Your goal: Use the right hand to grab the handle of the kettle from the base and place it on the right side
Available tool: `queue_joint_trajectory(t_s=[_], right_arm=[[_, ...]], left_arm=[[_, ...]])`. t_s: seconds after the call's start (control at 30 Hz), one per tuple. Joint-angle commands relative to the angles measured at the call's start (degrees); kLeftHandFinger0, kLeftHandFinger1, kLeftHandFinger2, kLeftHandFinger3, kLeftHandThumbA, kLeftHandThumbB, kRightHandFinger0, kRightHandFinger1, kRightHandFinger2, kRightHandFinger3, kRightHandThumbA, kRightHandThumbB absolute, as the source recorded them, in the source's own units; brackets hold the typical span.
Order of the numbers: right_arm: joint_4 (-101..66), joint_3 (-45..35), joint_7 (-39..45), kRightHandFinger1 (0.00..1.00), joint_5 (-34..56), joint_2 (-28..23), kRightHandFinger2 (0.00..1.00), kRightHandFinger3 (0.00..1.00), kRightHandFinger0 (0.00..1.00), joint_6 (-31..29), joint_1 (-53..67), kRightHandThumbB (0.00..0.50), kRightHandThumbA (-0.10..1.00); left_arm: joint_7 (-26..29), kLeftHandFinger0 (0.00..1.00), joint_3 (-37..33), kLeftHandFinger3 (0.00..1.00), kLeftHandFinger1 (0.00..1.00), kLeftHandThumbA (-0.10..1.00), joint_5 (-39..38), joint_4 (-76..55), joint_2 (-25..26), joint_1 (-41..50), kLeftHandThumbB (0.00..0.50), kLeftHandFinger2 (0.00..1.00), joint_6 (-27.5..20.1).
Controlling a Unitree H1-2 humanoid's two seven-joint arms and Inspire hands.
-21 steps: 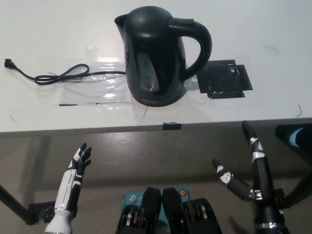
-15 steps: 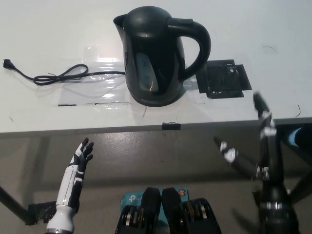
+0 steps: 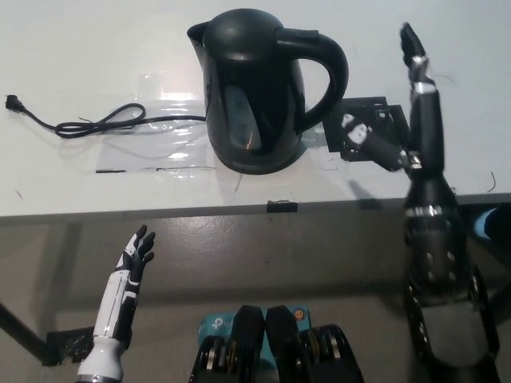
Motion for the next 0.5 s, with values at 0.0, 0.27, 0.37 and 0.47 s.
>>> queue_joint_trajectory(t_s=[0.0,0.27,0.37,0.47], right_arm=[[3.6,0.1,-2.0,1.0,-2.8,-0.9,1.0,1.0,1.0,3.2,-5.6,0.217,0.87],[13.1,0.8,-1.9,1.0,-1.8,-1.9,1.0,1.0,1.0,3.1,-11.1,0.227,0.85],[16.7,0.9,-2.1,1.0,-1.3,-2.1,1.0,1.0,1.0,2.3,-13.0,0.251,0.86],[18.6,0.9,-2.3,1.0,-1.1,-2.2,1.0,1.0,1.0,2.1,-13.9,0.252,0.86]], left_arm=[[-0.1,1.0,-0.1,1.0,1.0,1.0,-0.2,-1.7,0.3,0.0,0.5,1.0,-1.9],[-0.4,1.0,-0.3,1.0,1.0,1.0,-0.1,-1.4,0.6,-0.2,0.5,1.0,-2.3],[-0.3,1.0,-0.4,1.0,1.0,1.0,0.1,-1.3,0.6,-0.1,0.5,1.0,-2.2],[-0.4,1.0,-0.5,1.0,1.0,1.0,0.1,-1.5,0.6,0.1,0.5,1.0,-1.9]])
